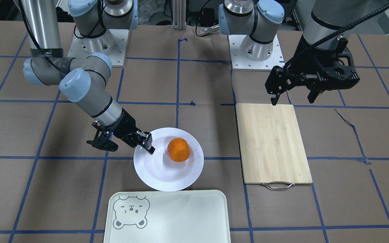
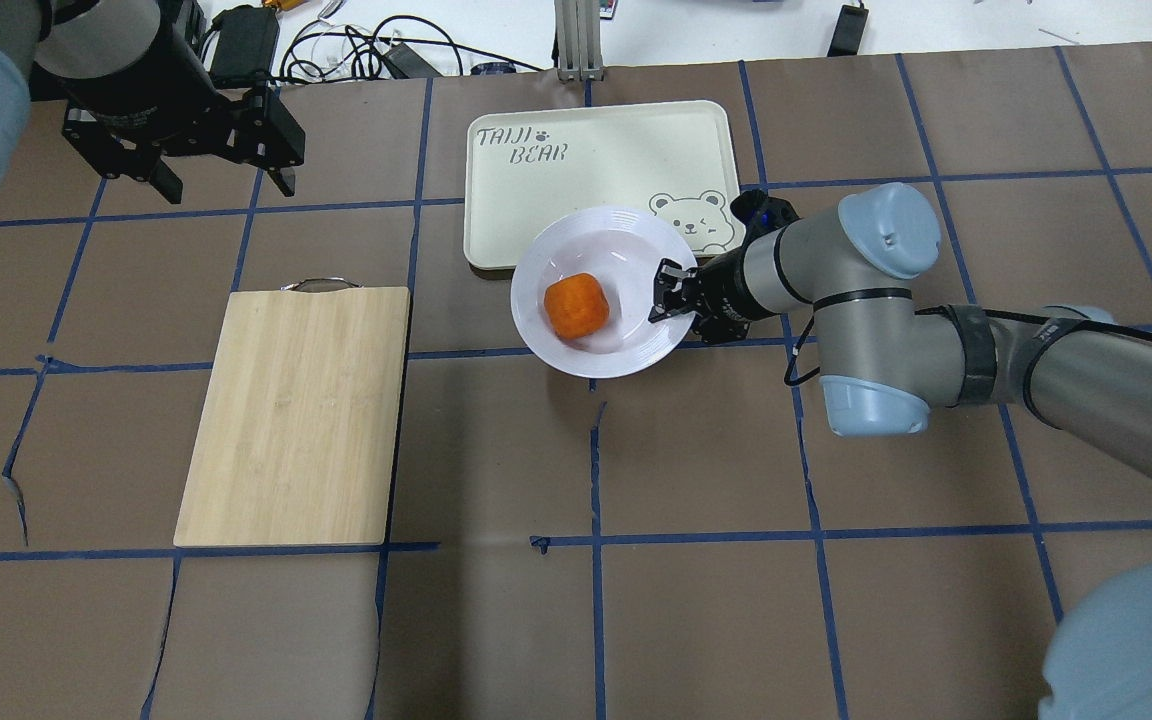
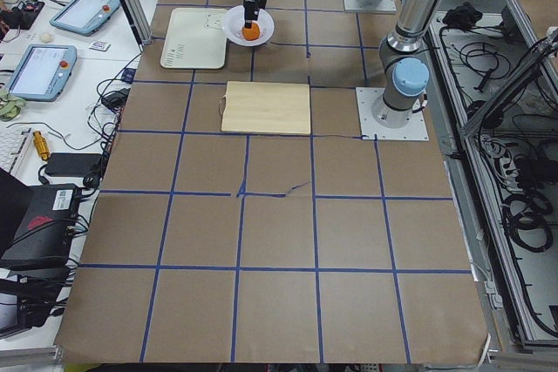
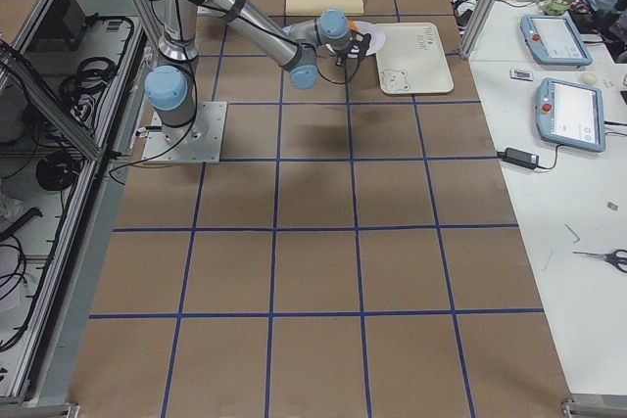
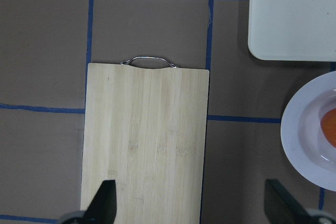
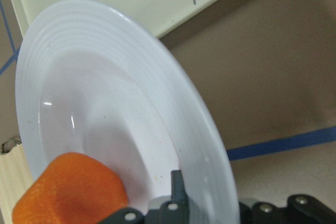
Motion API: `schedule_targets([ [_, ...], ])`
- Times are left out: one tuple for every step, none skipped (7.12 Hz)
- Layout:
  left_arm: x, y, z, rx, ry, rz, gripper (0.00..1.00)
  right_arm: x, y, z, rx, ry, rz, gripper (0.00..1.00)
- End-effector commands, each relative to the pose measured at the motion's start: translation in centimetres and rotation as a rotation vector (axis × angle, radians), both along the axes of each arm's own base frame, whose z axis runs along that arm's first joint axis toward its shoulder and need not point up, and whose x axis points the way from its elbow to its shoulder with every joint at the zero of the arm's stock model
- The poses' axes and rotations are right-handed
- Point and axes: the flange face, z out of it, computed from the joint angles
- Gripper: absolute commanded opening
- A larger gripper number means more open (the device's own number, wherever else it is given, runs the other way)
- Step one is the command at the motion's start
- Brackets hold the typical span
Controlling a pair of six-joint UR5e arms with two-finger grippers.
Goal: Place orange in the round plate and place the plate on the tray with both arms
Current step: 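Slide the plate with the orange onto the bear tray with the right gripper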
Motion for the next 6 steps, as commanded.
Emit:
schedule_targets([
  [0.1, 0.0, -0.1, 0.004, -0.002, 0.001, 1.00, -1.5, -6.3, 0.8, 0.019, -0.044, -0.075, 0.06],
  [0.2, -0.1, 0.0, -0.002, -0.002, 0.004, 1.00, -1.6, -10.2, 0.3, 0.042, -0.045, -0.083, 0.06],
  [0.1, 0.0, 0.0, 0.002, 0.001, 0.003, 1.00, -1.6, -14.5, 0.4, 0.052, -0.048, -0.114, 0.08],
  [0.1, -0.1, -0.1, 0.003, 0.004, 0.002, 1.00, -0.9, -18.2, 0.9, 0.102, -0.042, -0.103, 0.08],
  [0.1, -0.1, -0.1, 0.004, 0.005, 0.002, 1.00, -0.6, -20.3, 0.2, 0.136, -0.039, -0.098, 0.09],
  [-0.1, 0.0, -0.1, 0.003, 0.013, 0.009, 1.00, -0.3, -20.4, -1.3, 0.157, -0.041, -0.100, 0.14],
])
